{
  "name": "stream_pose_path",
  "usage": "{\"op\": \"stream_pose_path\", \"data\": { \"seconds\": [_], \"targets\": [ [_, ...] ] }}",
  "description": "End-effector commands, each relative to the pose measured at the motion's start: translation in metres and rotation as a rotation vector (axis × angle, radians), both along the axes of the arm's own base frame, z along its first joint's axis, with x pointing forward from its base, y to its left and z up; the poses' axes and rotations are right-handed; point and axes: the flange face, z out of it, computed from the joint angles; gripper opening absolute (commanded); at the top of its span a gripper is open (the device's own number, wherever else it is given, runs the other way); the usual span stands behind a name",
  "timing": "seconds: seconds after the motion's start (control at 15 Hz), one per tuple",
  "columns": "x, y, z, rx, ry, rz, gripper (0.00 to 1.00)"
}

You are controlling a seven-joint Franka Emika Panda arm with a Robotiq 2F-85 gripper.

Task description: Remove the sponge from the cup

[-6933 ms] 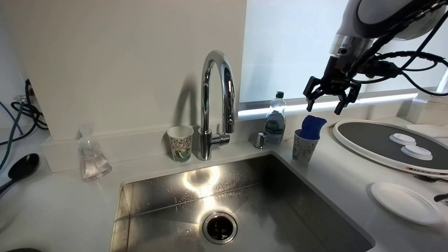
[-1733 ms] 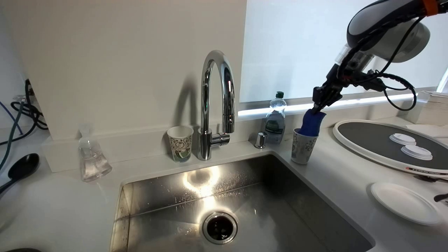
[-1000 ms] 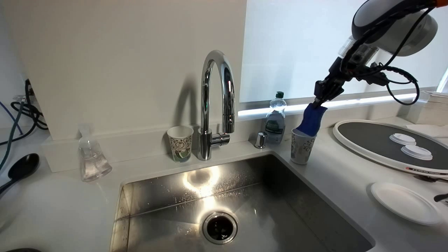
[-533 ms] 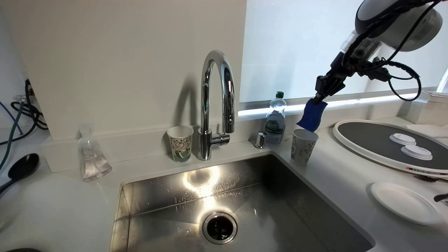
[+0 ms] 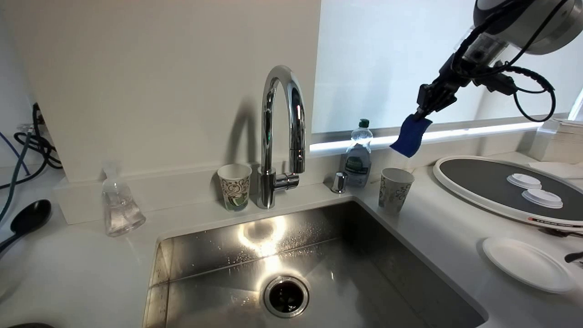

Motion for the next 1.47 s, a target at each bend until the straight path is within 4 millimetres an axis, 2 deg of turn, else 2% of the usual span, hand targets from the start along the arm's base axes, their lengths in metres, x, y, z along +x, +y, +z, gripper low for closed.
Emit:
{"op": "stream_pose_path", "data": {
  "seconds": [0.0, 0.33, 0.6, 0.93, 1.4],
  "targets": [
    [-0.012, -0.026, 0.001, 0.006, 0.017, -0.034, 0.02],
    [-0.031, -0.075, -0.015, -0.005, 0.063, -0.135, 0.02],
    [-0.046, -0.099, -0.033, -0.017, 0.112, -0.186, 0.02],
    [-0.059, -0.098, -0.061, -0.011, 0.217, -0.178, 0.02],
    [-0.077, -0.075, -0.101, 0.012, 0.371, -0.113, 0.02]
  ]
}}
